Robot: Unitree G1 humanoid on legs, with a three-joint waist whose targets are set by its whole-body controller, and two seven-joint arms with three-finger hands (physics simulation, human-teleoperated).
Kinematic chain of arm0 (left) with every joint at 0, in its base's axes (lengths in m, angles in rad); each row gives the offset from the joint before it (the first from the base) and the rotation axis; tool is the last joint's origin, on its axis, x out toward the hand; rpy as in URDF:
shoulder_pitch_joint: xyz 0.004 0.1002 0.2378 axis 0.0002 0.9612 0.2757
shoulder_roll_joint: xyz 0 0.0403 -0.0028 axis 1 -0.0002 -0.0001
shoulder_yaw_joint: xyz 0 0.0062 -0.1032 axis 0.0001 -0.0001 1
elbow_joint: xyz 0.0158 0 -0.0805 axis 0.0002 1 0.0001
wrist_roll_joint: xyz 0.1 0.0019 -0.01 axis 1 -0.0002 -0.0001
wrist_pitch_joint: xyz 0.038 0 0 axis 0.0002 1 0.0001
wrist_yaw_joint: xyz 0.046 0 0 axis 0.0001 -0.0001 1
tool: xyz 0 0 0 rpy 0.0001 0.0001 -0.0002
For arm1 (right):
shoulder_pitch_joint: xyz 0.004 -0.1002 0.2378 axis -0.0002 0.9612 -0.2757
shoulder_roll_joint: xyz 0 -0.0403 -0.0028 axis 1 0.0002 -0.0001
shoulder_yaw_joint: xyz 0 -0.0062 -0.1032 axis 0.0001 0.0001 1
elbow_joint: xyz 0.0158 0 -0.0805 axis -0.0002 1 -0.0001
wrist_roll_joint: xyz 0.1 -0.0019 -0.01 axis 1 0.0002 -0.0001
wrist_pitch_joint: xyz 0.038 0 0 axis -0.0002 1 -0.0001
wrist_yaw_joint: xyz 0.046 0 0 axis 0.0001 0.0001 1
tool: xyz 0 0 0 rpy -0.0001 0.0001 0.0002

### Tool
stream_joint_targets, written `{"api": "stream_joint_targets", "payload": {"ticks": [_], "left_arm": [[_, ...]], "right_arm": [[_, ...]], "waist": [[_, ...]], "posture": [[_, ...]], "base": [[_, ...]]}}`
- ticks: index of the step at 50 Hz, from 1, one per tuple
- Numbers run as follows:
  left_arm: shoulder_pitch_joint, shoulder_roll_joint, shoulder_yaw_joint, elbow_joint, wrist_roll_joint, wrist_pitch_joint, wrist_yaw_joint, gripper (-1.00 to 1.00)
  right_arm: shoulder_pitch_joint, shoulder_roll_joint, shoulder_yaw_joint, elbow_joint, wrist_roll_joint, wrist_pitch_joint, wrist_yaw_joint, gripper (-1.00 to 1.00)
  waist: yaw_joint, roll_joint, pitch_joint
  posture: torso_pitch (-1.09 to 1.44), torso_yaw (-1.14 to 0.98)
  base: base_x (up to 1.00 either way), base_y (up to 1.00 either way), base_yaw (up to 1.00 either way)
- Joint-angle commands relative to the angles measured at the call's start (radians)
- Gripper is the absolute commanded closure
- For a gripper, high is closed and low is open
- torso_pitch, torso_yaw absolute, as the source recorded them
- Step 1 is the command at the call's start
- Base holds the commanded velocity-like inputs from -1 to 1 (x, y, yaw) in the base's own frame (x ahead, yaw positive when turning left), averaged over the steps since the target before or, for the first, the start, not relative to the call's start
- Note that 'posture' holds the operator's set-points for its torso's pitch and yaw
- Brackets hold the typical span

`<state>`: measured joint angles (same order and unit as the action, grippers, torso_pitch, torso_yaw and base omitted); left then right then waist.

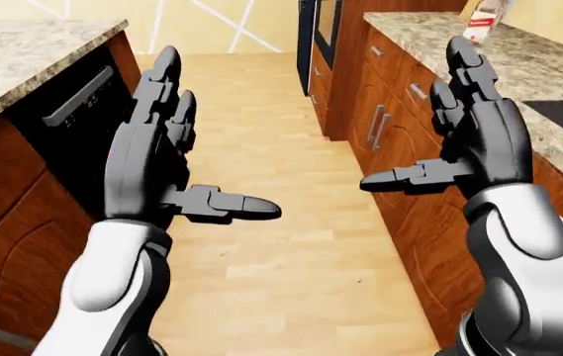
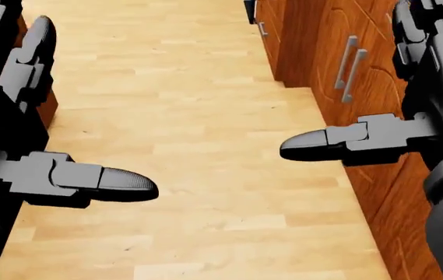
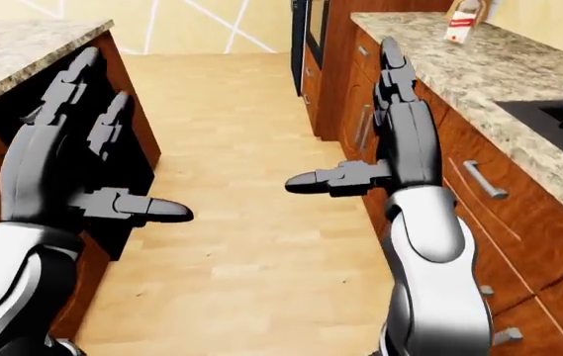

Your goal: Move the drinks to the dining counter.

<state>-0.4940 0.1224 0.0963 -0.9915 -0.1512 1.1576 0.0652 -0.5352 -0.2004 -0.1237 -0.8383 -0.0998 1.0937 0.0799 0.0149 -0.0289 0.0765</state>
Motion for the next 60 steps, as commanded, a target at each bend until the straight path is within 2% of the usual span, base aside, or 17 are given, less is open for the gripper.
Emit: {"api": "stream_joint_targets", "payload": {"ticks": [1, 9, 12, 13, 15, 23, 27, 30, 33, 39, 42, 43, 44, 53, 57, 58, 60], "left_arm": [[-0.028, 0.01, 0.008, -0.03, 0.001, -0.026, -0.001, -1.0], [-0.021, 0.011, 0.015, -0.03, 0.0, -0.032, -0.006, -1.0], [-0.025, 0.011, 0.016, -0.031, -0.002, -0.027, -0.004, -1.0], [-0.026, 0.012, 0.016, -0.03, -0.003, -0.028, -0.004, -1.0], [-0.033, 0.012, 0.018, -0.032, -0.004, -0.02, -0.002, -1.0], [-0.03, 0.014, 0.02, -0.029, -0.009, -0.026, -0.001, -1.0], [-0.033, 0.015, 0.022, -0.03, -0.012, -0.023, 0.001, -1.0], [-0.026, 0.015, 0.021, -0.03, -0.013, -0.03, 0.002, -1.0], [-0.025, 0.015, 0.02, -0.034, -0.014, -0.026, 0.004, -1.0], [-0.022, 0.013, 0.018, -0.034, -0.014, -0.03, 0.005, -1.0], [-0.021, 0.013, 0.018, -0.034, -0.013, -0.032, 0.005, -1.0], [-0.023, 0.014, 0.018, -0.037, -0.013, -0.026, 0.006, -1.0], [-0.023, 0.014, 0.017, -0.038, -0.014, -0.025, 0.006, -1.0], [-0.015, 0.013, 0.014, -0.029, -0.008, -0.043, 0.003, -1.0], [-0.013, 0.013, 0.014, -0.031, -0.007, -0.043, 0.002, -1.0], [-0.012, 0.013, 0.014, -0.031, -0.007, -0.045, 0.002, -1.0], [-0.019, 0.012, 0.016, -0.036, -0.008, -0.034, 0.003, -1.0]], "right_arm": [[-0.035, -0.006, -0.003, -0.034, -0.009, -0.012, -0.005, -1.0], [-0.035, -0.003, 0.006, -0.036, -0.021, -0.014, -0.003, -1.0], [-0.038, -0.004, 0.007, -0.036, -0.026, -0.015, -0.001, -1.0], [-0.04, -0.004, 0.008, -0.038, -0.027, -0.011, 0.0, -1.0], [-0.043, -0.005, 0.009, -0.041, -0.03, -0.005, 0.002, -1.0], [-0.052, 0.002, 0.003, -0.041, -0.026, 0.002, 0.002, -1.0], [-0.047, 0.006, 0.001, -0.038, -0.023, -0.006, -0.001, -1.0], [-0.044, 0.007, 0.001, -0.037, -0.021, -0.009, -0.003, -1.0], [-0.042, 0.006, 0.001, -0.037, -0.02, -0.012, -0.005, -1.0], [-0.045, 0.004, 0.003, -0.041, -0.019, -0.005, -0.006, -1.0], [-0.043, 0.003, 0.003, -0.039, -0.019, -0.01, -0.006, -1.0], [-0.042, 0.003, 0.003, -0.038, -0.019, -0.012, -0.006, -1.0], [-0.042, 0.003, 0.003, -0.041, -0.019, -0.01, -0.005, -1.0], [-0.041, 0.003, 0.005, -0.041, -0.02, -0.011, -0.004, -1.0], [-0.042, 0.002, 0.004, -0.042, -0.02, -0.01, -0.002, -1.0], [-0.041, 0.001, 0.003, -0.041, -0.02, -0.012, -0.002, -1.0], [-0.045, 0.001, 0.006, -0.045, -0.022, -0.005, -0.002, -1.0]], "waist": [[0.008, -0.017, -0.023], [-0.031, 0.01, -0.042], [-0.025, 0.059, -0.061], [-0.018, 0.102, -0.075], [-0.023, 0.093, -0.036], [0.006, 0.061, -0.055], [0.003, -0.016, -0.071], [-0.001, -0.026, -0.027], [-0.011, -0.018, -0.046], [-0.026, 0.033, -0.046], [-0.023, 0.114, -0.074], [-0.019, 0.078, -0.055], [-0.026, 0.097, -0.038], [0.008, 0.049, -0.051], [0.007, -0.039, -0.076], [0.003, -0.004, -0.052], [-0.002, -0.028, -0.033]], "posture": [[0.0, 0.0], [0.0, 0.0], [0.0, 0.0], [0.0, 0.0], [0.0, 0.0], [0.0, 0.0], [0.0, 0.0], [0.0, 0.0], [0.0, 0.0], [0.0, 0.0], [0.0, 0.0], [0.0, 0.0], [0.0, 0.0], [0.0, 0.0], [0.0, 0.0], [0.0, 0.0], [0.0, 0.0]], "base": [[0.53, 0.0, 0.0], [0.53, 0.0, 0.0], [0.47, 0.0, 0.0], [0.44, 0.0, 0.0], [0.44, 0.0, 0.0], [0.4, 0.0, 0.0], [0.39, 0.0, 0.0], [0.39, 0.0, 0.0], [0.39, 0.0, 0.0], [0.39, 0.0, 0.0], [0.39, 0.0, 0.0], [0.39, 0.0, 0.0], [0.39, 0.0, 0.0], [0.39, 0.0, 0.0], [0.39, 0.0, 0.0], [0.38, 0.0, 0.0], [0.39, 0.0, 0.0]]}}
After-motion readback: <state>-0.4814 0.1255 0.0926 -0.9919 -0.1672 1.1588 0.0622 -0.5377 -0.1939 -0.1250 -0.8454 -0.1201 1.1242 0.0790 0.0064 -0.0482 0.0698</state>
